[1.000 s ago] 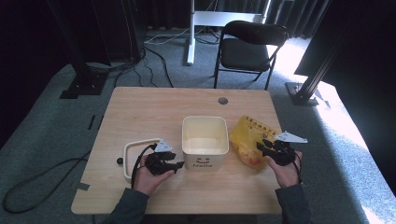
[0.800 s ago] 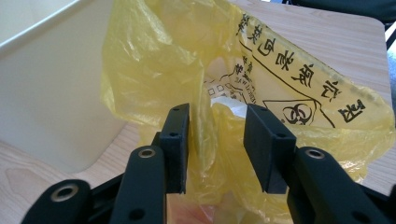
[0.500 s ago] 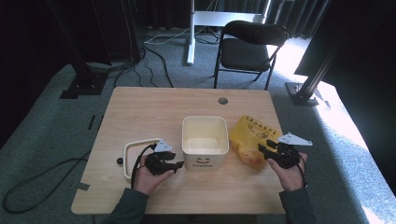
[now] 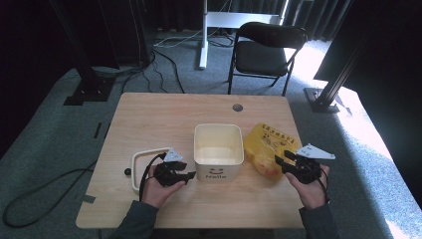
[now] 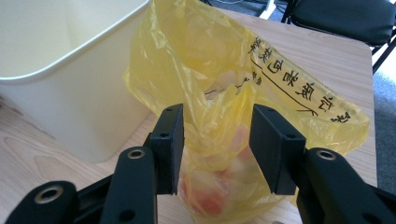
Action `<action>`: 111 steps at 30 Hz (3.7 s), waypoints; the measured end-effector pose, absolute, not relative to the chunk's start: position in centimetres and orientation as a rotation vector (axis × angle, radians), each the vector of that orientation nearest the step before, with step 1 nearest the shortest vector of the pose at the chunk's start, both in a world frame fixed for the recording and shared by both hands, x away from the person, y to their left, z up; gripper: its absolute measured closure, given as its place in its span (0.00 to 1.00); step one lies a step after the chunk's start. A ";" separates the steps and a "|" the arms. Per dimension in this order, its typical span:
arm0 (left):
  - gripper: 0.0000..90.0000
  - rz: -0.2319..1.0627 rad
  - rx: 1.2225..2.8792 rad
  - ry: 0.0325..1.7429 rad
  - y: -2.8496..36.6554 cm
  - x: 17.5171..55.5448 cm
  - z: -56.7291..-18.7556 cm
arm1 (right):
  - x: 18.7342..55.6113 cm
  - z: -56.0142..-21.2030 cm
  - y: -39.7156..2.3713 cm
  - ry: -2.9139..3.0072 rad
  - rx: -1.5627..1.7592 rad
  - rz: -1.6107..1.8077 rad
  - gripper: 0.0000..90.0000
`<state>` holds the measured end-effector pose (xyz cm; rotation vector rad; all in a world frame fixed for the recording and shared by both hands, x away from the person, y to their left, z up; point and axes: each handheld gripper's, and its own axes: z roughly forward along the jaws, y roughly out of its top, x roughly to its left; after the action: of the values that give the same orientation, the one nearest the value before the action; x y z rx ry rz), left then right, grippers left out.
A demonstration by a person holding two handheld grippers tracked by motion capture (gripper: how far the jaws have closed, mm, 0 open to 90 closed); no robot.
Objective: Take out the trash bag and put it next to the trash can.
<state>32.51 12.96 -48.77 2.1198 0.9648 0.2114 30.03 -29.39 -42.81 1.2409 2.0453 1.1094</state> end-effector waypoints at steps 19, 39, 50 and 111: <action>0.52 0.218 2.107 0.976 13.3 32.5 -48.6 | 28.4 -42.0 -28.1 2.080 1.150 1.124 0.61; 0.51 0.208 2.075 1.004 14.2 32.8 -48.5 | 27.7 -42.5 -27.7 2.110 1.135 1.124 0.59; 0.54 0.218 2.059 0.974 14.4 32.6 -48.2 | 27.7 -43.5 -26.7 2.170 1.122 1.107 0.59; 0.34 0.259 1.992 1.083 18.0 33.3 -47.9 | 29.9 -53.1 -25.0 2.329 1.244 1.011 0.35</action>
<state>33.35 17.98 -47.92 1.9920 1.0831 0.2593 29.85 -25.00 -53.11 1.2438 2.3293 1.0113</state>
